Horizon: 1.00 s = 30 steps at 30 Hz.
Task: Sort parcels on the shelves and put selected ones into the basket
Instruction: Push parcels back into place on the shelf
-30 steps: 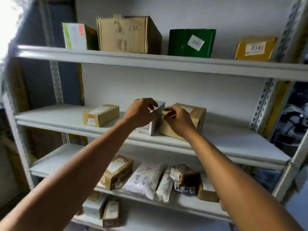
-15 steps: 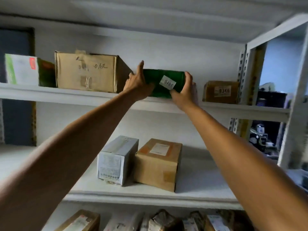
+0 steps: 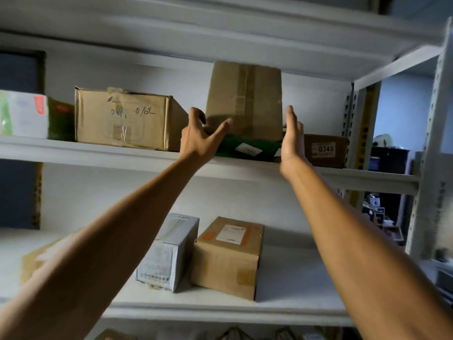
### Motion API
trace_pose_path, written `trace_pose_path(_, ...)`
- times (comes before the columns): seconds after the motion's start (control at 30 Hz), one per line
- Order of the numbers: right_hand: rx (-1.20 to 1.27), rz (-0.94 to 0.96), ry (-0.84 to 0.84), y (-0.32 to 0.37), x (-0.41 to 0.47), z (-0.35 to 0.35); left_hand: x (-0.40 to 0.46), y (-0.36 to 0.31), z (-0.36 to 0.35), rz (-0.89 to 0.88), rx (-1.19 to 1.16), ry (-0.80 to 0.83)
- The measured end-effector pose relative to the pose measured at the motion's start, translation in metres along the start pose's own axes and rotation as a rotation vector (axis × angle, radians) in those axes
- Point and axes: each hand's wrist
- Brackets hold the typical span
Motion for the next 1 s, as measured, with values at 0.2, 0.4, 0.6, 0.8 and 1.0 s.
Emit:
trace_pose_path(0.2, 0.218, 0.079, 0.337, 0.015, -0.053, 0.021, -0.043, -0.021, 0.032, 0.097, -0.859, 0.234)
trace_pose_path(0.4, 0.339, -0.087, 0.562, 0.023, -0.120, 0.066, -0.107, -0.033, 0.060, 0.202, -0.772, 0.659)
trace_pose_path(0.6, 0.296, -0.205, 0.610, 0.018, -0.171, 0.089, -0.171, -0.038, 0.050, 0.285, -0.880, 0.744)
trace_pose_path(0.8, 0.350, -0.343, 0.541, 0.048, -0.191, 0.109, -0.188, -0.036, 0.069, 0.018, -0.644, 0.823)
trace_pose_path(1.0, -0.512, 0.251, 0.491, 0.057, -0.193, 0.121, -0.176, -0.078, 0.084, 0.350, -0.414, 0.573)
Point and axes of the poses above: each hand's wrist, its own x-axis towards the middle knuckle, its own z-axis out of the back of the hand, y = z × x, and after that the axes turned 6 degrees about y, right-handed
